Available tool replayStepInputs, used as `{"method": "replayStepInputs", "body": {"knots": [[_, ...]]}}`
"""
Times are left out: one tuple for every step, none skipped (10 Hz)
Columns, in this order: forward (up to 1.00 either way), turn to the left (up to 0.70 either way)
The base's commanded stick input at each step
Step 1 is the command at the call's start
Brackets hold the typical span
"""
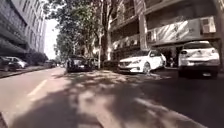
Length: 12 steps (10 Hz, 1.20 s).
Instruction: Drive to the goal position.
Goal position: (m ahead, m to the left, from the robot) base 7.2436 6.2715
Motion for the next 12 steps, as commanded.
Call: {"method": "replayStepInputs", "body": {"knots": [[0.7,-0.01],[0.7,-0.13],[0.7,-0.14],[0.7,-0.14],[0.7,-0.14],[0.7,-0.14],[0.7,-0.14],[0.7,-0.14],[0.7,-0.14],[0.7,-0.14],[0.7,-0.14],[0.7,-0.14]]}}
